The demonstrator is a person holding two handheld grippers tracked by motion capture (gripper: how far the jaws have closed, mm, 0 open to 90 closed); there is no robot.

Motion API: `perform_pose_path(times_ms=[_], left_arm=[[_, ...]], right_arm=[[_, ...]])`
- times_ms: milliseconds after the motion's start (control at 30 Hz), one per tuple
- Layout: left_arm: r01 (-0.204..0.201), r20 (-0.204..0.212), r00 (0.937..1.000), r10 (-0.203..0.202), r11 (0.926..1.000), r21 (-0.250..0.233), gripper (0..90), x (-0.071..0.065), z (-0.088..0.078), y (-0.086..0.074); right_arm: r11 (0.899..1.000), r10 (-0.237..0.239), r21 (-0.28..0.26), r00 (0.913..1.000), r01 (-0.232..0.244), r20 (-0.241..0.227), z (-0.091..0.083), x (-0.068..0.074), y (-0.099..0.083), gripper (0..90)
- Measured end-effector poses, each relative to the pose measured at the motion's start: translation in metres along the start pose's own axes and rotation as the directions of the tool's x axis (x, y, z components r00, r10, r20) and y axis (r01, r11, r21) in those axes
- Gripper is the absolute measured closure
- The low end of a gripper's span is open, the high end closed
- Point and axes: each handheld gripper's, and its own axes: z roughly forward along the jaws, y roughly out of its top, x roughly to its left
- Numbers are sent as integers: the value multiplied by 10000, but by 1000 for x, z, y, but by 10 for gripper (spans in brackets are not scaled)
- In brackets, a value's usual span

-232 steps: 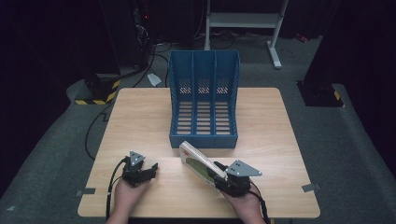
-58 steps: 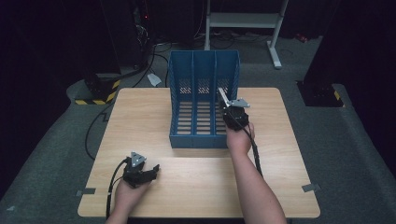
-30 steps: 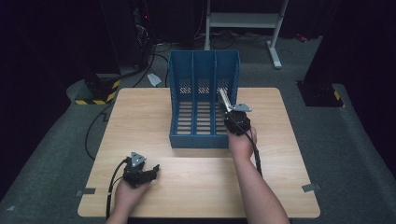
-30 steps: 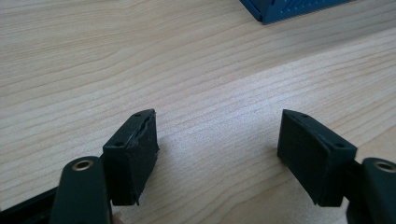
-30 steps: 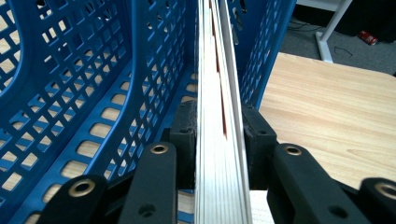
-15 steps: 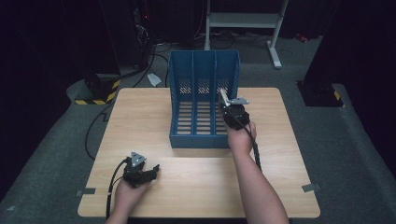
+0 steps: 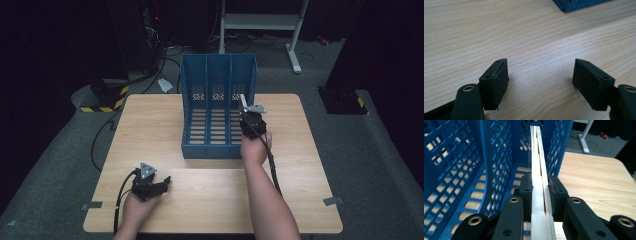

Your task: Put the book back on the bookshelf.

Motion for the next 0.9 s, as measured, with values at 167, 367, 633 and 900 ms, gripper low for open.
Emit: perform_pose_path(times_ms=[167, 367, 633, 900], left_arm=[[-1, 1, 10000, 1, 10000, 2, 287, 0, 0, 0], [-1, 0, 10000, 1, 10000, -1, 287, 0, 0, 0], [-2, 3, 10000, 2, 10000, 1, 287, 0, 0, 0], [-6, 9, 10000, 6, 10000, 3, 287, 0, 0, 0]], right_arm=[[9999, 101, 24, 9997, -102, 208, 3, 0, -1, 757], [9989, 442, -191, 9965, -429, 716, 2, 3, -4, 757], [9987, 434, -319, 9916, -397, 1216, 2, 11, -6, 755], [9990, 271, -392, 9901, -219, 1378, 3, 14, -11, 751]])
